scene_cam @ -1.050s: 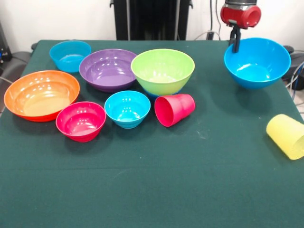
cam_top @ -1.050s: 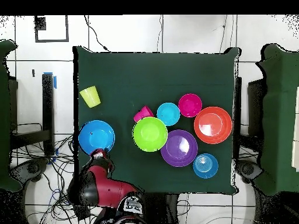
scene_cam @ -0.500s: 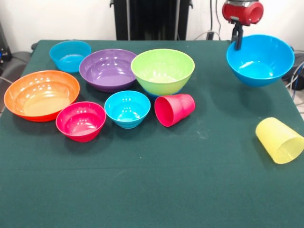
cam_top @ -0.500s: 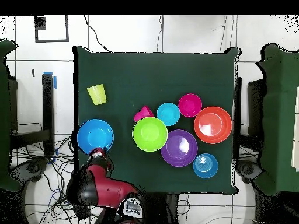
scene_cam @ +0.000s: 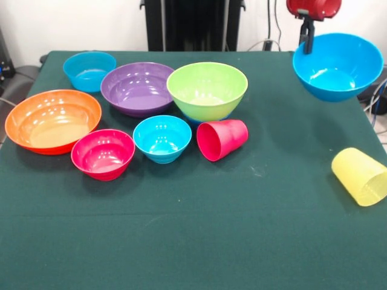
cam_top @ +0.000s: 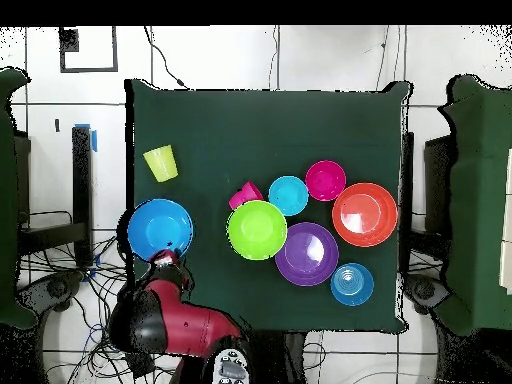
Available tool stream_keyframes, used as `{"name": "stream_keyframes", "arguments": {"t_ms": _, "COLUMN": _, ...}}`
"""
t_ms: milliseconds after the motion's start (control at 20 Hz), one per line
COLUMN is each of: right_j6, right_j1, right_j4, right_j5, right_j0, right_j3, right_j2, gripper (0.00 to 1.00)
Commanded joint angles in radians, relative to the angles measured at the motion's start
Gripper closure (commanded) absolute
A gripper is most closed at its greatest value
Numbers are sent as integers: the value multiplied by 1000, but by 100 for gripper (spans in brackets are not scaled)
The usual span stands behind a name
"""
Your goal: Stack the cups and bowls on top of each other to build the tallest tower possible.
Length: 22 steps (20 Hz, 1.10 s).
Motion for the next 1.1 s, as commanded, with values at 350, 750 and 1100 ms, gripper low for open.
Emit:
{"name": "stream_keyframes", "arguments": {"t_ms": 350, "right_j6": 2, "right_j1": -74, "right_j4": -59, "right_j5": 199, "right_j0": -59, "right_j3": -47, "right_j2": 16, "gripper": 100}}
{"name": "stream_keyframes", "arguments": {"t_ms": 750, "right_j6": -26, "right_j1": -95, "right_j4": -83, "right_j5": 258, "right_j0": -69, "right_j3": -75, "right_j2": -12, "gripper": 100}}
{"name": "stream_keyframes", "arguments": {"t_ms": 1100, "right_j6": -45, "right_j1": -126, "right_j4": -114, "right_j5": 306, "right_j0": -55, "right_j3": -88, "right_j2": -63, "gripper": 100}}
